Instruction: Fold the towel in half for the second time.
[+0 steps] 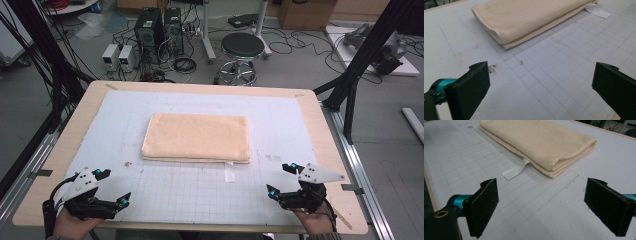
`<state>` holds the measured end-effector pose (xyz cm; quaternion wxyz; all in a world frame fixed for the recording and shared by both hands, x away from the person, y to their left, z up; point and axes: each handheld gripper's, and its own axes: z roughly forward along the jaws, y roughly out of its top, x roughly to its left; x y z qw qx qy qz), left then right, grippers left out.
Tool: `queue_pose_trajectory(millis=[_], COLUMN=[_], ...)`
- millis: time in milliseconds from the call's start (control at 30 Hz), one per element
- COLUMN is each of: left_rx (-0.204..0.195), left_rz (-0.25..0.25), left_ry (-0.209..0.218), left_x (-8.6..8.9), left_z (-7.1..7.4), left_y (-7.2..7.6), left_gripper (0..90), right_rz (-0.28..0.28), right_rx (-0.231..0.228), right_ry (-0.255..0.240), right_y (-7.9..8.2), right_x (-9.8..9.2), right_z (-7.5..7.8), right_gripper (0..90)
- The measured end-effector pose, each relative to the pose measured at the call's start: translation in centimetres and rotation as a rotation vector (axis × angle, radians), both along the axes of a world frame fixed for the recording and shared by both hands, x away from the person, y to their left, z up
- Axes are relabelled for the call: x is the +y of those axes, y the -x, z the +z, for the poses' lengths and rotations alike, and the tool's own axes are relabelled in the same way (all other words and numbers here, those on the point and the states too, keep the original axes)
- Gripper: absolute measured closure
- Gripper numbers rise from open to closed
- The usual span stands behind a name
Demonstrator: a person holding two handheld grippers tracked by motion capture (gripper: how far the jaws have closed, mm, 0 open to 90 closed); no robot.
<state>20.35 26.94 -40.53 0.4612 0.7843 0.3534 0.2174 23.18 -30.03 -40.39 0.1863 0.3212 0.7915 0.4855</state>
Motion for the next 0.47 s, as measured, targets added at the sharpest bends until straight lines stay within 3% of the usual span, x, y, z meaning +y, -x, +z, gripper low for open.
queue_pose_trajectory(millis=[467], left_rx=[0.0], left_rz=[0.006], left_ry=[0.003], left_x=[0.09], left_z=[-0.08], left_y=[-0.31], left_gripper=[2.1], right_rz=[0.015], right_rx=[0.015], right_ry=[0.009], right_y=[-0.34], right_x=[0.21], right_z=[-0.44], right_gripper=[11.6])
